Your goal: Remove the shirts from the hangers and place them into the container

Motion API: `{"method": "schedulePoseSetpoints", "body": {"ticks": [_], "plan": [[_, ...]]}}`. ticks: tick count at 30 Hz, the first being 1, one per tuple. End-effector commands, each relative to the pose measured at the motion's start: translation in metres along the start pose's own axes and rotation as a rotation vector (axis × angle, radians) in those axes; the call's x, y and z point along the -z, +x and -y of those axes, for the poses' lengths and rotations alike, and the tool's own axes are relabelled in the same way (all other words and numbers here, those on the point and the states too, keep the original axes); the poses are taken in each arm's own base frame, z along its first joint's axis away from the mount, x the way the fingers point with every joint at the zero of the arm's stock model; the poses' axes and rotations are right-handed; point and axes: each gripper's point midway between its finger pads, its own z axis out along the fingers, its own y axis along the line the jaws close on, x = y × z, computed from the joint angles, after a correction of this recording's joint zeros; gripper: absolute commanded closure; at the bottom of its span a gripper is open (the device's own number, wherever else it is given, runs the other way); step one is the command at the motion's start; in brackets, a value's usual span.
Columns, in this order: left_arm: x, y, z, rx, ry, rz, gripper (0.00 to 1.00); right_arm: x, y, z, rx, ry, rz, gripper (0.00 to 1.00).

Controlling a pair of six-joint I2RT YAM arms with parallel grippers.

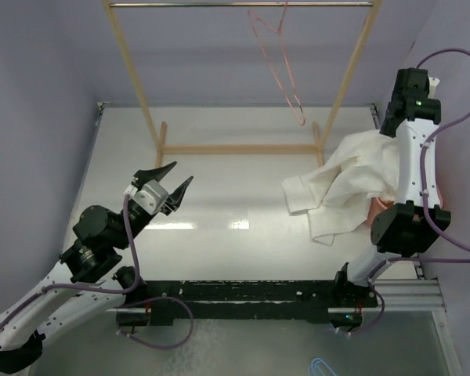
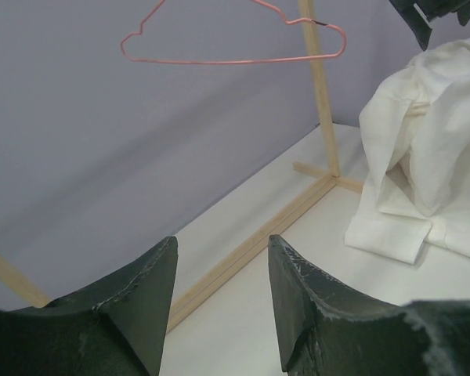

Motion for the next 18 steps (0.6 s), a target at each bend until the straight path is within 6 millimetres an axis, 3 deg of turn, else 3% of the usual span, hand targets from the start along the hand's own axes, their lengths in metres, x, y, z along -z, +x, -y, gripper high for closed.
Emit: {"method": "schedulePoseSetpoints", "body": {"ticks": [1,3,7,11,18], "plan": [[0.0,-0.015,0.0,0.033,0.007,0.055,0.46,0.025,-0.012,0.008,-0.109,-0.043,0.083,0.24],[0.0,-0.016,0.001,0.036,0.012,0.057,0.46,0.036,-0.012,0.004,-0.151,-0.1,0.094,0.23],[0.0,-0.015,0.0,0.034,0.007,0.054,0.46,0.067,-0.002,-0.031,-0.203,-0.383,0.12,0.26],[0.0,-0.014,-0.001,0.032,0.003,0.051,0.46,0.08,0.052,-0.073,-0.181,-0.6,0.036,0.31],[-0.007,-0.007,0.006,0.032,0.027,0.026,0.46,0.077,0.127,-0.128,0.115,-0.467,-0.037,0.28]]}}
